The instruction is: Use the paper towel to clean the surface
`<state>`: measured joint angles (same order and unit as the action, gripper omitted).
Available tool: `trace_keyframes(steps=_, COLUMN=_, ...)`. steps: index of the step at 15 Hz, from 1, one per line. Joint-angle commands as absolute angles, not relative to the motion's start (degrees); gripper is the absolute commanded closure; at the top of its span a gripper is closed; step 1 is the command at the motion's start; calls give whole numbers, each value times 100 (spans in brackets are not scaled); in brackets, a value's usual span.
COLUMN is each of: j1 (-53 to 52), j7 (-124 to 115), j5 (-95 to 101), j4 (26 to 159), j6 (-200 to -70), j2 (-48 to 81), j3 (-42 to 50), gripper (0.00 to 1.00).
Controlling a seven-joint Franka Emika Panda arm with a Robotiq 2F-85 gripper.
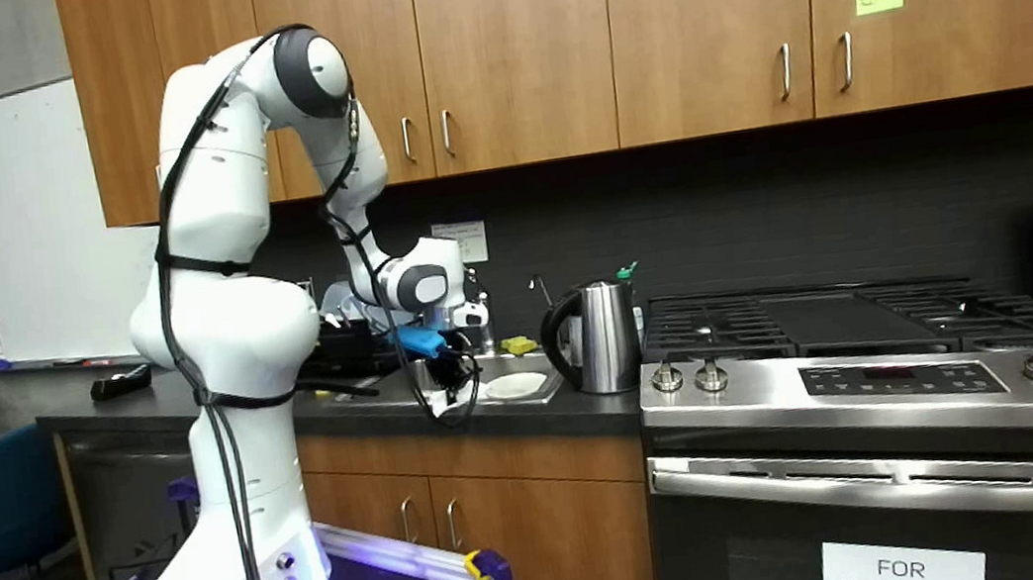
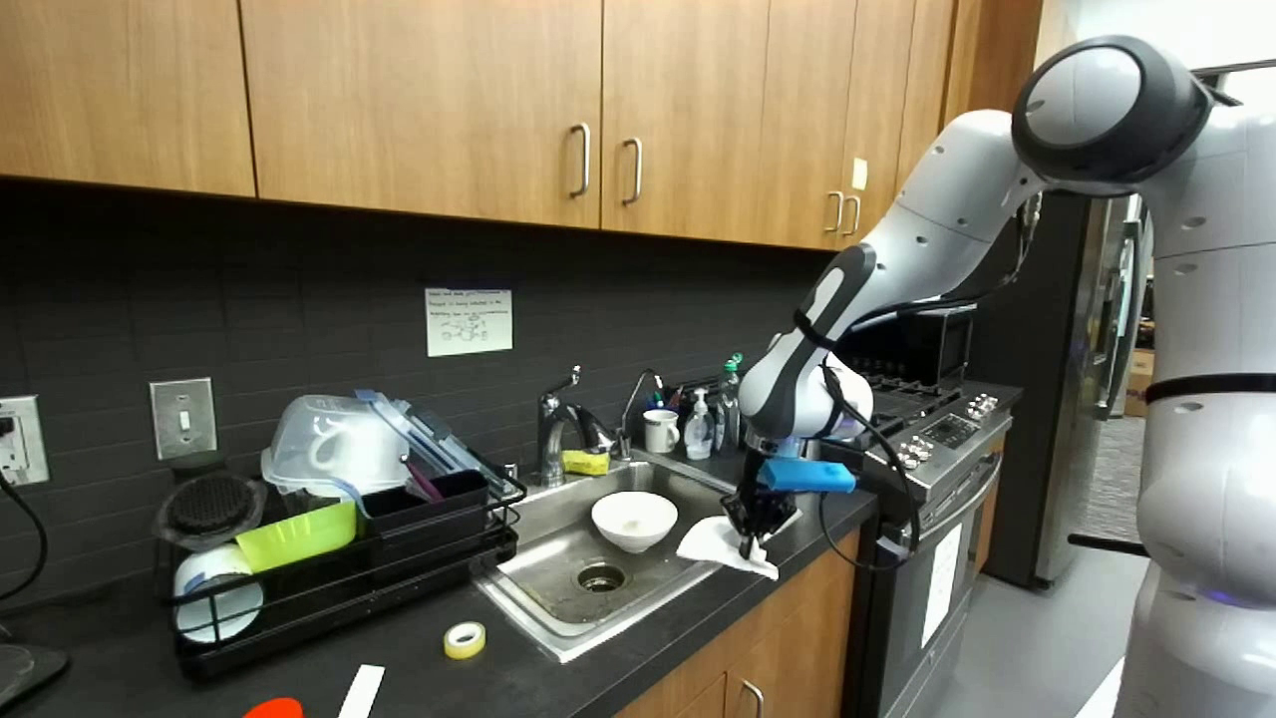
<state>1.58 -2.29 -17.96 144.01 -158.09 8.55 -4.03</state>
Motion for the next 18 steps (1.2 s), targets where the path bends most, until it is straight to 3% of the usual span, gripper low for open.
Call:
trace_keyframes(steps=1, j1=99, j7=4, j5=-2100, j4=14422, j6=-15681, j2=877, j3=-560, gripper=100)
trace_keyframes(steps=18, j1=-279, j7=138, j5=-1885, j4=14264, j6=-15389, j2=990, j3=-782, gripper=100)
